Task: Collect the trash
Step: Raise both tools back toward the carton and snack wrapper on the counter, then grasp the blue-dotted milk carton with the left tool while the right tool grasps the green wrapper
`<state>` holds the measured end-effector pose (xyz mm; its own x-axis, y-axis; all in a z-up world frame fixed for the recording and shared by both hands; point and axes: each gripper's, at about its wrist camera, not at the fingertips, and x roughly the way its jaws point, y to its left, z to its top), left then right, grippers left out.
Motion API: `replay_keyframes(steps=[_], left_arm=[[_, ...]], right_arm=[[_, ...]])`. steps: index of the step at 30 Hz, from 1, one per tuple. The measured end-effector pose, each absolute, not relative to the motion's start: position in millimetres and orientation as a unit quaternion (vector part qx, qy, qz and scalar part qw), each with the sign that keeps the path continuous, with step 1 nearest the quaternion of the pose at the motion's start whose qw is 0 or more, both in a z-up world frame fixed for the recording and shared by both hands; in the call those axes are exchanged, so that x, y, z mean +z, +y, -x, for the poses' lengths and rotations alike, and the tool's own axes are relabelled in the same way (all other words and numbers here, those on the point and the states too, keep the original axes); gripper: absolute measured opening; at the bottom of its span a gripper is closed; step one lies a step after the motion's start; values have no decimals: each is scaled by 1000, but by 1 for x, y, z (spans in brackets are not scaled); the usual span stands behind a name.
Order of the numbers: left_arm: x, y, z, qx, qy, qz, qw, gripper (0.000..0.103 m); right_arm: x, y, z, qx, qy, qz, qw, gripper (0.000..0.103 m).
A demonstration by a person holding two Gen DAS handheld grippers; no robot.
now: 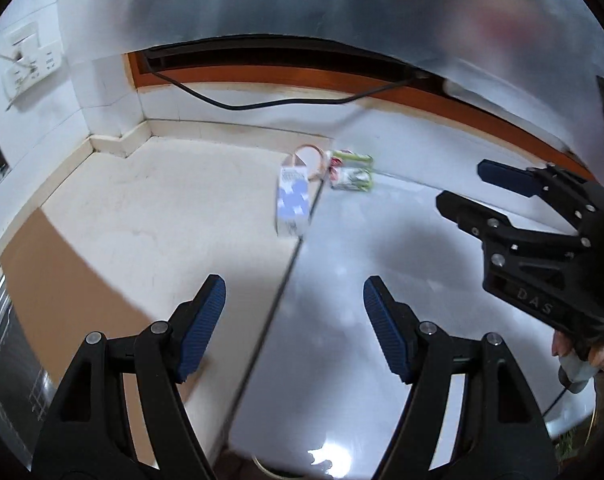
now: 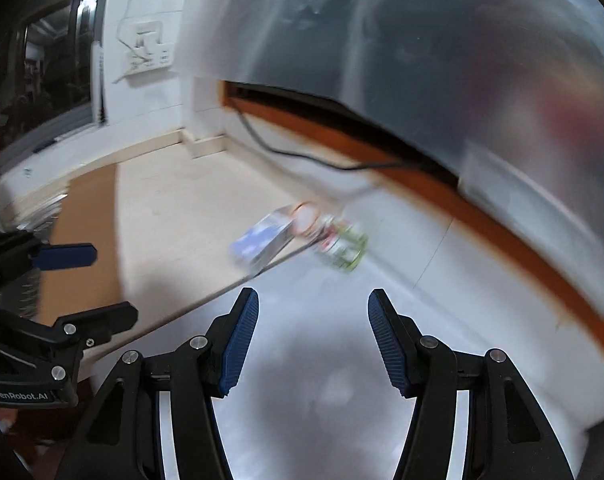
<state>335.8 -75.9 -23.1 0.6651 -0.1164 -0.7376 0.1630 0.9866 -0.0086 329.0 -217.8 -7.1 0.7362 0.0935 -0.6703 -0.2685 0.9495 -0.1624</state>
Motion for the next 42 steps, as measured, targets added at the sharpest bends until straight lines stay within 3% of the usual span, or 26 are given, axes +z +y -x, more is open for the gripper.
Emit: replay_keyframes(steps=[10,21,28,36,42], left_arm=[[-83,-88,-461,-41,450,-15,892,69],[-122,-89,-516,-34,472,6,881,69],[-132,-87,-527,-42,478,7,877,68],[-143,-74,-536,-48,491,20,870,53],[-145,-71,-527,-53,486,18,872,32]], right_arm=[[-75,-232,-455,111,371,163,907,58],[-115,-231,-513,145,349,209,902,58],[-139,-232,-547,177,372,222,884,40],[-160,-228,-573,213,397,208,868,31],[-165,-236,-575,260,422,152,855,13]])
